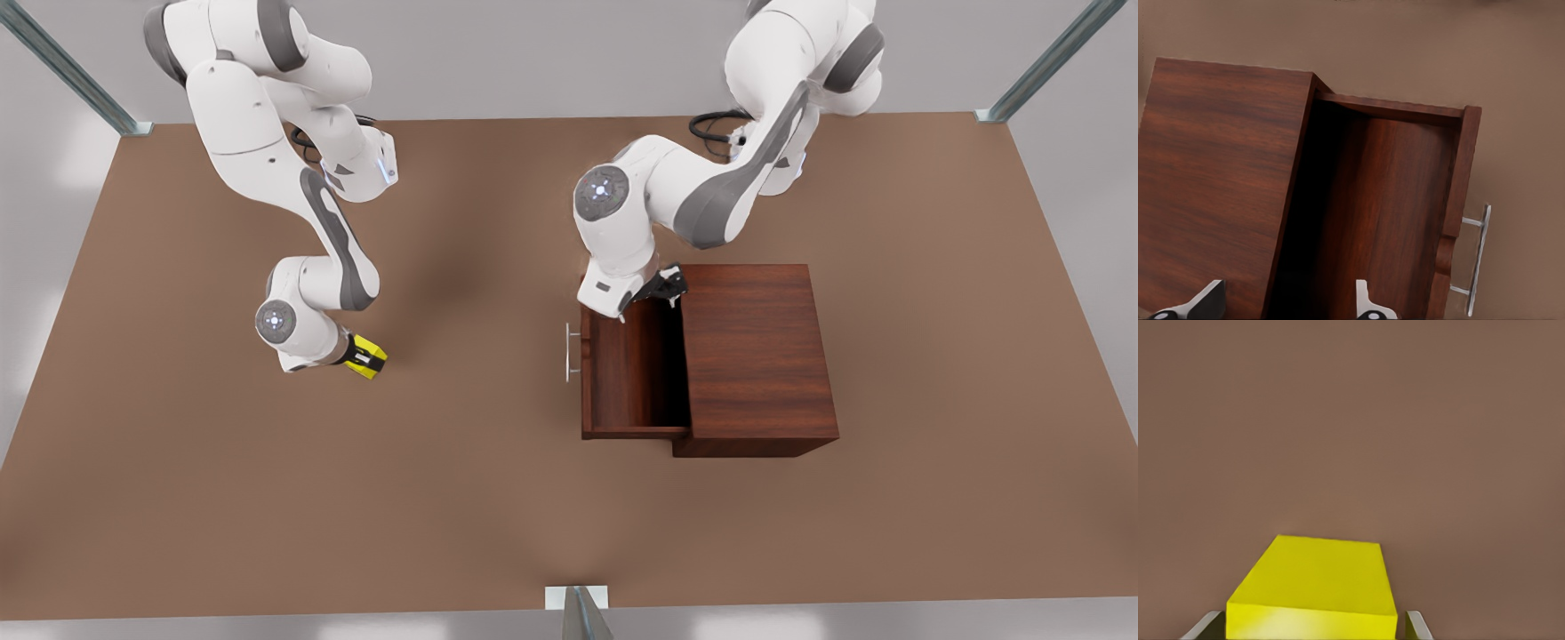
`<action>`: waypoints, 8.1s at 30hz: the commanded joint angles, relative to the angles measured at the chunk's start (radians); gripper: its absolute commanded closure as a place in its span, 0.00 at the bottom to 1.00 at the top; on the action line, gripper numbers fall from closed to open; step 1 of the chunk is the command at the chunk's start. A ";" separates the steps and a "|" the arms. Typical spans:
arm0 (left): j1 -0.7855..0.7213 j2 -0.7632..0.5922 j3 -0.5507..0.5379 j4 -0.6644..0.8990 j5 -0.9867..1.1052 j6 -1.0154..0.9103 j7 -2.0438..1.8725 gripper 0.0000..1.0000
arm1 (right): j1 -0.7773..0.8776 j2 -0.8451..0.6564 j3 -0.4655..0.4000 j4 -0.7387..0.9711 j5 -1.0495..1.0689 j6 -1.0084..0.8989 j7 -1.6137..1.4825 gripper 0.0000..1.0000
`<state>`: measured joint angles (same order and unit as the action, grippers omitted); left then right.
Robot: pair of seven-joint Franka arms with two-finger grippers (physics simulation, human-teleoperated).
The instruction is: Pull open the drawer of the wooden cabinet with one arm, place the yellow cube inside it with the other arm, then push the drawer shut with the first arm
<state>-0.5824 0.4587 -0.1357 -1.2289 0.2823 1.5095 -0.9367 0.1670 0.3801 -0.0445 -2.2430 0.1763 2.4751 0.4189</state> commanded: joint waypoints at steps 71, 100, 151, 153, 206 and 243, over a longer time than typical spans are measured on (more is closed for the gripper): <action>0.555 -0.330 0.041 -0.264 -0.347 -0.143 0.661 0.00 | 0.278 0.335 0.176 1.478 0.022 -1.179 1.177 0.00; -0.209 -0.146 -0.062 -0.046 -0.333 0.167 -1.548 0.00 | -0.015 -0.164 -0.124 0.605 -0.207 -0.880 -0.431 0.00; -0.206 0.215 0.010 -0.050 -0.272 0.445 -1.660 1.00 | -0.014 -0.156 -0.124 0.605 -0.208 -0.903 -0.436 0.00; -0.208 0.218 0.008 -0.054 -0.253 0.402 -1.659 1.00 | -0.014 -0.156 -0.123 0.605 -0.208 -0.903 -0.436 0.00; -0.113 0.227 0.146 -0.067 -0.238 0.215 -1.401 1.00 | -0.014 -0.156 -0.124 0.605 -0.208 -0.912 -0.437 0.00; 0.245 -0.199 0.232 -0.009 -0.330 -0.278 0.806 0.00 | -0.014 -0.156 -0.123 0.605 -0.208 -0.912 -0.437 0.00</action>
<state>-0.3331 0.2678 0.0986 -1.2422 -0.0606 1.3236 -1.6197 0.1534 0.2250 -0.1668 -1.6381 -0.0328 1.5637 -0.0179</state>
